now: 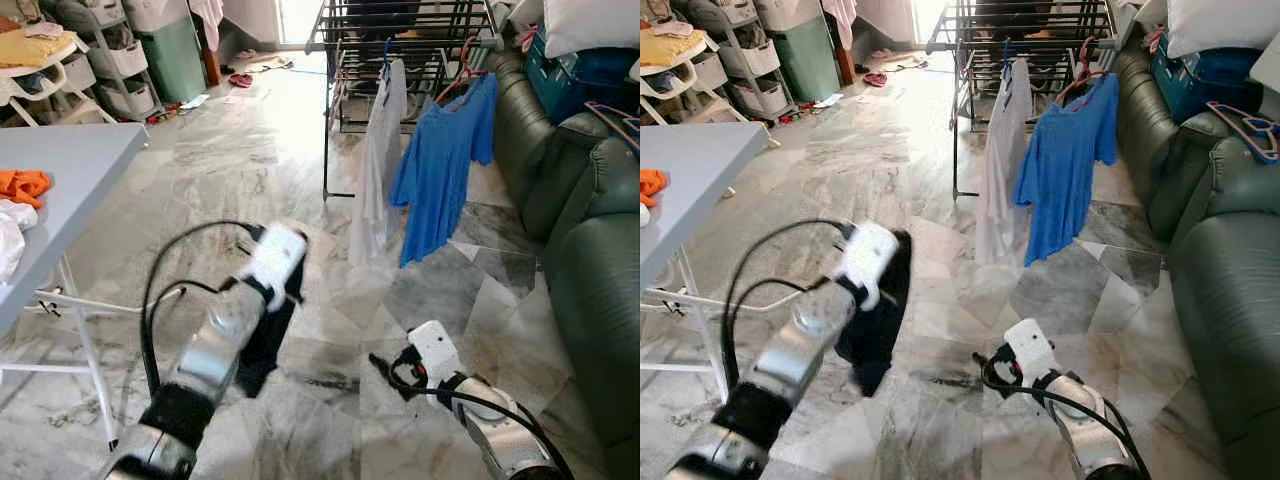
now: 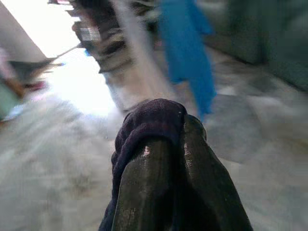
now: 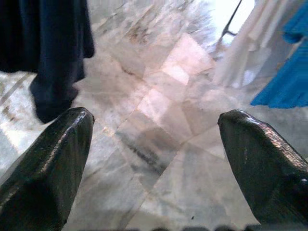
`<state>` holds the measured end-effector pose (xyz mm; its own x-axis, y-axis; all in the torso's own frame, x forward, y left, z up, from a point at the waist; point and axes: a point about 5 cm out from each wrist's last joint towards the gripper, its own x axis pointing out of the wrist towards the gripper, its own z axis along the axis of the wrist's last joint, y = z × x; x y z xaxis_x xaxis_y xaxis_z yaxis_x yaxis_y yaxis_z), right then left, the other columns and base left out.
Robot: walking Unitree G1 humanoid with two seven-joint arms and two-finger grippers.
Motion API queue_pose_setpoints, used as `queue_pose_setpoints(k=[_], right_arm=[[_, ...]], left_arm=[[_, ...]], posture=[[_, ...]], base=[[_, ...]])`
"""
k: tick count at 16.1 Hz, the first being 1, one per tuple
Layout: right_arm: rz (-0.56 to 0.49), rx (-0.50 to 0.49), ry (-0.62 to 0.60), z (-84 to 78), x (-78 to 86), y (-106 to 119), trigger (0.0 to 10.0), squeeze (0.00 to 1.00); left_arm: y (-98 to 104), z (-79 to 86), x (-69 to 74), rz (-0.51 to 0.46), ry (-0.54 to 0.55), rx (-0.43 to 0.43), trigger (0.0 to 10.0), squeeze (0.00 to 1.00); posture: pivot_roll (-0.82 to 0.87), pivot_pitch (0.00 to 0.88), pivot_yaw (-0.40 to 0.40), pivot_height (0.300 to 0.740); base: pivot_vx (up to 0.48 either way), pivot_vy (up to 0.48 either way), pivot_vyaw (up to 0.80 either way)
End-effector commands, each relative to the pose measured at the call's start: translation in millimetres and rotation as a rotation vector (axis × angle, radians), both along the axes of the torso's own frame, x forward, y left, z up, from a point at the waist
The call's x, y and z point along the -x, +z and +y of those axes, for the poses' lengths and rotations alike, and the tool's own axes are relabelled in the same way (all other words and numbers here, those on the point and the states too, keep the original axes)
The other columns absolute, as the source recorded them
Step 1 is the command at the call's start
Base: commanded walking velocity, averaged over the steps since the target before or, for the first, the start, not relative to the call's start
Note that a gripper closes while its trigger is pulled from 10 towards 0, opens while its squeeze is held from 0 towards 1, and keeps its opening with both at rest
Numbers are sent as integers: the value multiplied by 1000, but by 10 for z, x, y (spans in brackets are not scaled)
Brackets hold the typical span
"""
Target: Hang hanger
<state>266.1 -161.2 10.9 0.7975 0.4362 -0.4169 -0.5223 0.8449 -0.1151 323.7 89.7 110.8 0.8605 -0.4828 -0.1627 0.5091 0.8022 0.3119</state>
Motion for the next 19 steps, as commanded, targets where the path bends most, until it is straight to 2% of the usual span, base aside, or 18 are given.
queue_pose_setpoints(k=[1,2,3,5,6,8,10,11,12,13,14,16,17,18,19], right_arm=[[-13,-6,-17,19,-12,32,10000,0],[-21,-4,-33,8,-21,49,10000,0],[-18,6,-47,-27,-27,51,10000,0],[-25,48,-89,-147,-49,55,10000,0],[-36,108,-163,-311,-86,73,10000,0],[-53,142,-248,-455,-140,116,10000,0],[-75,134,-311,-530,-196,171,10000,0],[-81,130,-314,-518,-206,179,10000,0],[-93,119,-317,-480,-219,189,10000,0],[-97,112,-322,-458,-224,188,10000,0],[-129,48,-342,-380,-232,221,10000,0],[-181,-22,-368,-306,-225,286,10000,0],[-214,-56,-391,-260,-208,331,10000,0],[-236,-85,-412,-227,-192,369,10000,0],[-254,-134,-444,-164,-169,421,10000,0]], left_arm=[[2,-59,68,-10,-100,-13,10000,0],[-56,-77,136,-35,-177,-96,10000,0],[-122,-75,190,-13,-215,-116,10000,0],[-262,-37,294,2,-290,-209,10000,0],[-397,14,409,27,-370,-287,10000,0],[-505,65,484,31,-417,-384,10000,0],[-553,105,470,50,-358,-388,10000,0],[-522,112,411,29,-296,-375,10000,0],[-470,104,334,52,-198,-277,10000,0],[-448,100,312,50,-158,-238,10000,0],[-404,112,279,18,-48,-186,10000,0],[-409,191,285,66,91,-46,10000,0],[-414,287,308,70,208,43,10000,0],[-440,367,346,79,296,90,10000,0],[-504,496,446,108,426,172,10000,0]], posture=[[-26,0,74,740],[-26,0,74,740],[-25,0,72,740],[-22,0,69,740],[-20,0,68,740],[-21,0,68,740],[-20,0,70,740],[-20,0,71,740],[-19,0,71,740],[-19,0,72,740],[-24,0,73,740],[-25,0,72,740],[-27,0,70,740],[-31,0,71,740],[-35,0,68,740]], base=[[0,0,0],[0,0,0],[0,0,0],[0,0,0],[0,0,0],[0,0,0],[0,0,0],[0,0,0],[0,0,0],[0,0,0],[0,0,0],[0,0,0],[0,0,0],[0,0,0],[0,0,0]])
